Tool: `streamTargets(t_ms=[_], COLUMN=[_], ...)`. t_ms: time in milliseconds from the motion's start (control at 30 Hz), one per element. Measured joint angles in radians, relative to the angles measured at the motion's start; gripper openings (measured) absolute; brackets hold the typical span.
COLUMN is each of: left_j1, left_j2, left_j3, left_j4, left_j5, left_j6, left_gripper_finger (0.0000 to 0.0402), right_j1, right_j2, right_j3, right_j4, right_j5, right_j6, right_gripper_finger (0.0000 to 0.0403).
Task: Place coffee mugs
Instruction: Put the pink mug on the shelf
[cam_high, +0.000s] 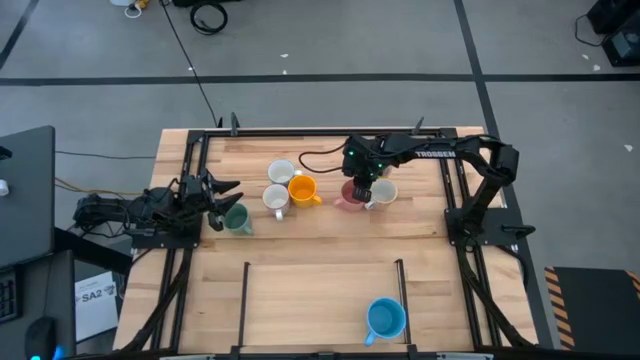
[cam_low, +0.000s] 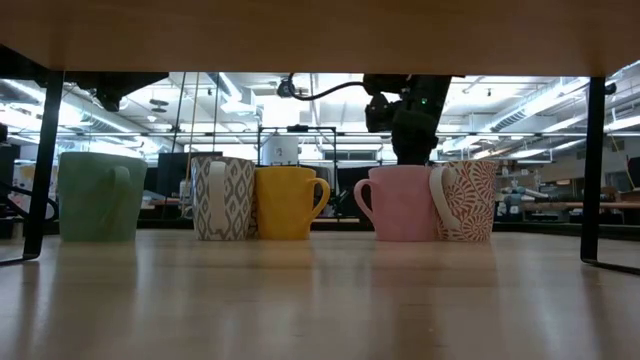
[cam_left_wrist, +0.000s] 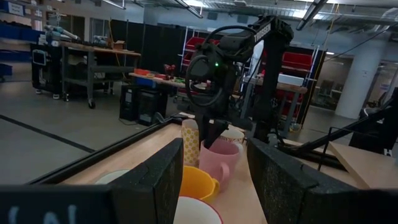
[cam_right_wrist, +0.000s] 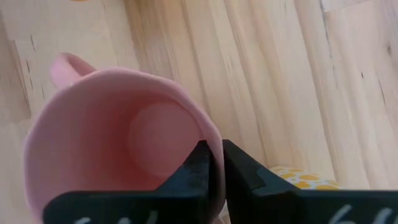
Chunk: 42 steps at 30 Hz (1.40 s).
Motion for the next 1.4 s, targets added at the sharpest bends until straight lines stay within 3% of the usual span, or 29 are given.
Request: streamTargets(t_ms=[400, 867, 1133, 1400], left_j1=[0.0, 0.0, 0.0, 0.0], left_j2=[0.0, 0.0, 0.0, 0.0], left_j3=[0.0, 0.0, 0.0, 0.0], left_j4=[0.0, -0.001, -0.001, -0.001], left_j5=[0.0, 0.0, 0.0, 0.0], left_j6=[0.0, 0.0, 0.0, 0.0], left_gripper_finger=[0.0185, 0.0185, 0.0185, 0.0185], right_j1=[0.0, 0.032, 0.191, 0.449], right_j2=[0.002, 0.001, -0.001, -0.001], right_j3=[0.045, 0.44, 0.677, 0.708], right_j4=[-0.063, -0.447, -0.69, -0.735], right_j5=[-0.005, -0.101, -0.138, -0.133], right_j6=[0.0, -0.003, 0.034, 0.165], right_gripper_finger=[0.0028, 0.0028, 0.0027, 0.0028])
